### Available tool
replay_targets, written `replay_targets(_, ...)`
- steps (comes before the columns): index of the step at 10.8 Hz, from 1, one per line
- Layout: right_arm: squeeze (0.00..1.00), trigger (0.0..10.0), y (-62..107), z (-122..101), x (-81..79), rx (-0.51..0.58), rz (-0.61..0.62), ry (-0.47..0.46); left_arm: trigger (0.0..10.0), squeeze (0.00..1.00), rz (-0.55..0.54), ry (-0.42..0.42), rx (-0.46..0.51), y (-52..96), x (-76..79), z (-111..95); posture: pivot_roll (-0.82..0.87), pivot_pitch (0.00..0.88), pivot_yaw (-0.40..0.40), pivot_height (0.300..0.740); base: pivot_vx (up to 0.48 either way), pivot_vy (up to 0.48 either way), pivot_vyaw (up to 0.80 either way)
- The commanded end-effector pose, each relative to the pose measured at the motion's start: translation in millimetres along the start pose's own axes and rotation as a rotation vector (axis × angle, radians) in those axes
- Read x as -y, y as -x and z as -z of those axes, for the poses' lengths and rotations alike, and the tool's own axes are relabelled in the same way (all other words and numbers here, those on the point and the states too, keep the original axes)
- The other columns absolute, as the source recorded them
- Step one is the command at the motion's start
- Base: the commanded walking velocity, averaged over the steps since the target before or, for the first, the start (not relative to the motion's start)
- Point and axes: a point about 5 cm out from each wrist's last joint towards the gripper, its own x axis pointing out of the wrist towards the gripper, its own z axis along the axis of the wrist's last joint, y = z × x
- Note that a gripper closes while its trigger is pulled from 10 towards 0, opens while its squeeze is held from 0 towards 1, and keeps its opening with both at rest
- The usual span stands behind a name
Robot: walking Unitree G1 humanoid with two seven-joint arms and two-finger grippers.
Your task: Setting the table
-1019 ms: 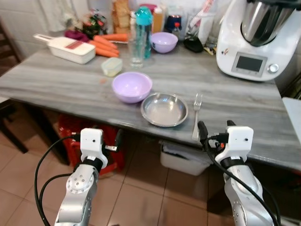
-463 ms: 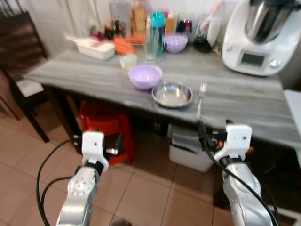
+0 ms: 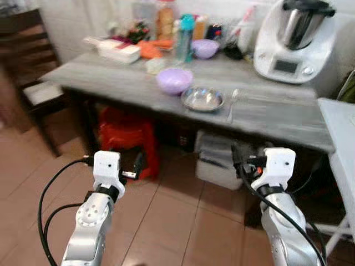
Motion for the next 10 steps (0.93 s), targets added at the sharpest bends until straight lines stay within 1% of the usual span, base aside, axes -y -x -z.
replay_targets(1, 0.00, 10.0, 1.1, 1.3, 3.8, -0.007, 0.014, 0.000, 10.0, 0.00, 0.027, -0.022, 0.014, -1.8, 3.5, -2.8, 0.07, 0.000, -0.017, 0.740, 0.000, 0.000, 0.00)
replay_targets(2, 0.00, 10.0, 1.3, 1.2, 3.5, -0.006, 0.016, -0.001, 10.0, 0.00, 0.049, -0.031, 0.031, -2.3, 4.1, -4.6, 0.07, 0.000, -0.015, 0.740, 0.000, 0.000, 0.00)
replay_targets(4, 0.00, 10.0, 1.6, 1.8, 3.5, -0.007, 0.020, -0.002, 10.0, 0.00, 0.078, -0.010, 0.048, -2.2, 5.3, -7.4, 0.07, 0.000, -0.015, 0.740, 0.000, 0.000, 0.00)
replay_targets(6, 0.00, 10.0, 2.3, 2.5, 2.8, -0.009, 0.019, -0.002, 10.0, 0.00, 0.085, -0.033, 0.049, -1.8, 4.9, -8.4, 0.06, 0.000, -0.012, 0.740, 0.000, 0.000, 0.00)
replay_targets(10, 0.00, 10.0, 0.8, 4.7, 3.7, -0.021, 0.030, -0.002, 10.0, 0.00, 0.095, -0.032, 0.055, -3.3, 3.6, -8.9, 0.06, 0.000, -0.012, 0.740, 0.000, 0.000, 0.00)
